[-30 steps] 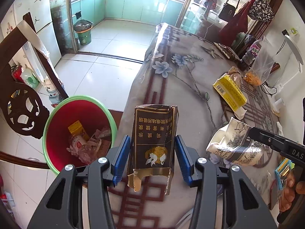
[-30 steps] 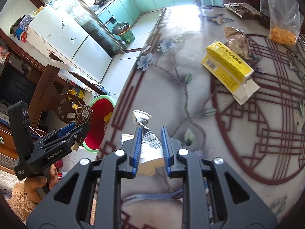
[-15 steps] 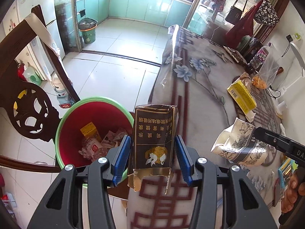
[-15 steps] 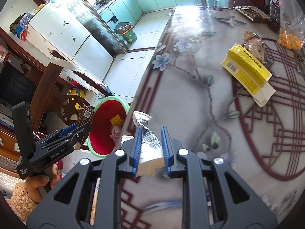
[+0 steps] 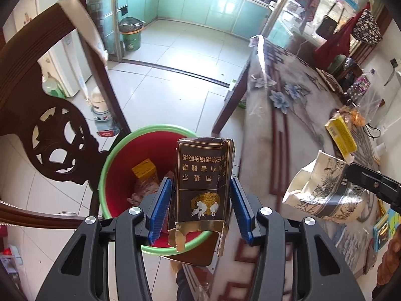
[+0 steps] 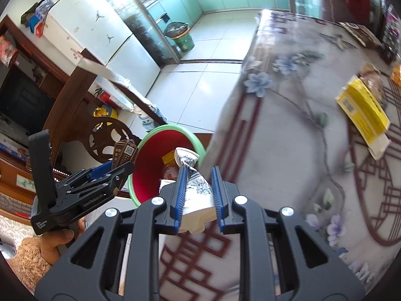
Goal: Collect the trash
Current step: 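Carry the cigarette pack and paper cup over the red bin, then open both tools to drop the pack and cup into the bin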
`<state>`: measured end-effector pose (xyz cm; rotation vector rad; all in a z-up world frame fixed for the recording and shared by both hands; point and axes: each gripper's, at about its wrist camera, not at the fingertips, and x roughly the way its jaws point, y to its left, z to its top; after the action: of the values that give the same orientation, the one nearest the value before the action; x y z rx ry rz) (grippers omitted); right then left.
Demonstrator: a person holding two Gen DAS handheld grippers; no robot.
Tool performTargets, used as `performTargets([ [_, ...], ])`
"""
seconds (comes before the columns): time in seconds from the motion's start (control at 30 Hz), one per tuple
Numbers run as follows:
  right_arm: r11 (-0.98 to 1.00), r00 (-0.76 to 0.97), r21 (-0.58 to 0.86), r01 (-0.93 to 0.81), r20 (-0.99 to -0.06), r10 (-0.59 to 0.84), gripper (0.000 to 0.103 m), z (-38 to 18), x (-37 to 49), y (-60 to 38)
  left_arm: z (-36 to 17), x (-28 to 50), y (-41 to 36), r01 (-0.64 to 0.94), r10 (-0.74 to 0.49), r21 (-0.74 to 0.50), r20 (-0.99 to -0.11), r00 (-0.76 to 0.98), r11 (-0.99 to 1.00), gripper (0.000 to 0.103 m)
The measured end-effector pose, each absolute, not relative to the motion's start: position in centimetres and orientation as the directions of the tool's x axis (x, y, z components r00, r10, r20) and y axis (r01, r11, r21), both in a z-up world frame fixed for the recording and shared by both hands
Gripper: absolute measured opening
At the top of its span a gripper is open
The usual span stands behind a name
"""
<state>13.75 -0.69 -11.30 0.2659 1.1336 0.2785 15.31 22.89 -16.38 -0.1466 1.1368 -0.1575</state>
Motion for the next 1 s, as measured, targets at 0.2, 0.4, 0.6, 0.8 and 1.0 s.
performTargets([
  [0.2,0.934,0.372,0.332,-0.130,-0.857,0.356,0.021,-11.6,15.1,2.4,-18.4,15.8,26.0,-0.018,-0.158,-0.178,-0.912,0.380,0.984,0.046],
  [0.4,0.932,0.351,0.318,-0.173,-0.864,0.360,0.021,-12.1,16.4,5.2,-20.4,16.6,27.8,-0.044,-0.135,-0.160,-0.929,0.345,0.986,0.046],
  [0.6,0.914,0.343,0.345,-0.214,-0.849,0.402,0.025,-11.9,17.5,7.5,-21.3,17.6,29.0,-0.085,-0.119,-0.154,-0.940,0.321,0.984,0.071],
  [0.8,0.918,0.364,0.333,-0.215,-0.845,0.392,0.048,-11.3,17.5,7.5,-20.5,17.3,29.8,-0.131,-0.097,-0.151,-0.931,0.351,0.980,0.080],
  [1.0,0.925,0.371,0.342,-0.165,-0.847,0.380,0.048,-11.6,17.1,4.9,-19.4,16.6,28.1,-0.114,-0.114,-0.165,-0.925,0.362,0.980,0.080],
])
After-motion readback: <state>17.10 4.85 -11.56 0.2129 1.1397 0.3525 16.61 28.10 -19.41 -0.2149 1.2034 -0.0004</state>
